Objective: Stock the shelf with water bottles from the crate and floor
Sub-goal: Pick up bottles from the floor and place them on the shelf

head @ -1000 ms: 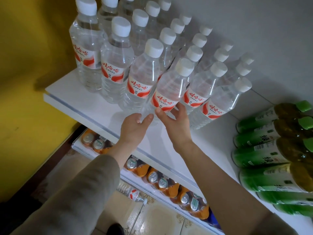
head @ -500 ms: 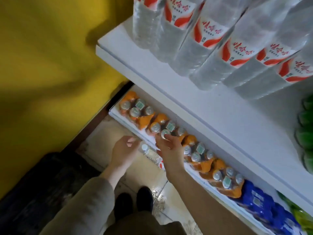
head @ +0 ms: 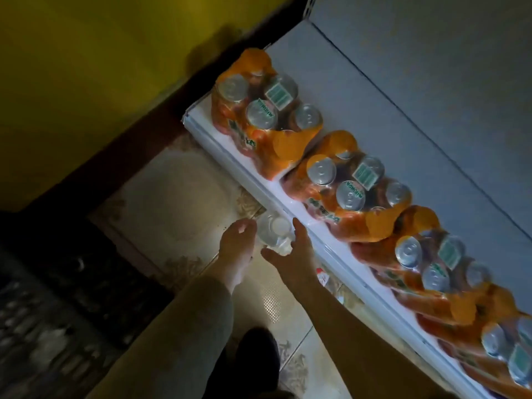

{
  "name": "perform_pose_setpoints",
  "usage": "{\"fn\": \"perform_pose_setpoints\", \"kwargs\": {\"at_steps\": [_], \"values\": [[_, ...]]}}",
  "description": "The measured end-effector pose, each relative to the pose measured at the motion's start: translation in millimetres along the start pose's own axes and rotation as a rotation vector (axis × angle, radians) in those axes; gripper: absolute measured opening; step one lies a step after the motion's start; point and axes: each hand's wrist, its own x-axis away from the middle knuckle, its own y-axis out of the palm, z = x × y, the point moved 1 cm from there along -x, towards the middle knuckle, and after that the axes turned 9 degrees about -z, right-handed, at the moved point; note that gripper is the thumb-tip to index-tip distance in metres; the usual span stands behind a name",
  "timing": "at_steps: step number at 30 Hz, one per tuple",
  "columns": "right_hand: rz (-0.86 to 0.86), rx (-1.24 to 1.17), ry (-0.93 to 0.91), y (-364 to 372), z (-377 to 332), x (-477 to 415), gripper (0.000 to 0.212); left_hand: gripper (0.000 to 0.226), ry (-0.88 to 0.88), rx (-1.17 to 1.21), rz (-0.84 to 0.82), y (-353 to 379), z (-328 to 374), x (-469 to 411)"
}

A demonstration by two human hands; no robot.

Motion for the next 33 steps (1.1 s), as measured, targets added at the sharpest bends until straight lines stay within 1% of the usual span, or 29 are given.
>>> {"fn": "perform_pose_setpoints", "kwargs": {"at_steps": [1, 3, 4, 7, 9, 12, 15, 17, 19, 21, 22, 24, 26, 28, 31, 32, 33], "values": [[-0.009, 0.037, -0.027, 3.8, 6.4, -8.7, 0.082, 0.034, 0.017, 0.004, -0.017, 0.3, -2.3, -9.1], [-0.069, -0.011, -0.013, 7.8, 11.1, -19.3, 0.081, 0.036, 0.041, -0.009, -0.026, 2.0, -5.5, -22.1], [-0.070, -0.024, -0.014, 8.1, 11.5, -23.3, 0.077, 0.036, 0.043, -0.001, -0.025, 2.6, -6.4, -25.9], [0.003, -0.025, -0.048, 5.9, 8.7, -26.2, 0.067, 0.023, 0.011, 0.091, -0.028, 5.2, -5.4, -23.5], [0.009, -0.050, -0.047, 2.1, 2.6, -19.5, 0.068, 0.019, 0.013, 0.085, -0.030, 6.6, -2.8, -15.4], [0.005, -0.075, -0.029, -11.0, -9.9, -1.0, 0.072, 0.010, 0.070, 0.032, 0.008, 4.0, 5.7, 8.1], [-0.014, -0.108, -0.052, -30.9, -31.4, 28.3, 0.070, 0.020, 0.134, -0.037, 0.026, -3.0, 21.6, 45.2], [-0.062, -0.170, -0.078, -47.9, -54.1, 52.9, 0.064, 0.022, 0.180, -0.093, 0.021, -9.0, 35.5, 75.8], [-0.145, -0.242, -0.109, -64.8, -78.5, 77.4, 0.057, 0.020, 0.189, -0.080, 0.014, -16.3, 50.8, 110.0], [-0.238, -0.310, -0.114, -80.9, -105.4, 101.2, 0.052, 0.018, 0.212, -0.077, -0.026, -25.6, 68.2, 142.6], [-0.294, -0.342, -0.116, -88.3, -117.8, 111.9, 0.053, 0.019, 0.241, -0.126, -0.061, -31.5, 77.0, 157.7], [-0.408, -0.414, -0.092, -101.4, -142.7, 131.8, 0.053, 0.027, 0.308, -0.214, -0.167, -43.7, 94.7, 185.3], [-0.507, -0.473, -0.066, -111.0, -166.0, 149.8, 0.046, 0.040, 0.340, -0.277, -0.307, -55.5, 111.4, 212.0], [-0.568, -0.509, -0.055, -117.7, -186.1, 165.5, 0.043, 0.048, 0.369, -0.344, -0.398, -64.7, 128.1, 236.7], [-0.599, -0.545, -0.055, -123.1, -214.0, 187.1, 0.045, 0.071, 0.372, -0.462, -0.396, -74.7, 147.1, 266.2], [-0.603, -0.552, -0.057, -125.4, -221.4, 193.3, 0.046, 0.074, 0.368, -0.475, -0.378, -76.4, 151.6, 275.8], [-0.607, -0.555, -0.059, -128.0, -228.1, 198.6, 0.049, 0.071, 0.372, -0.461, -0.367, -77.5, 155.9, 284.1]]}}
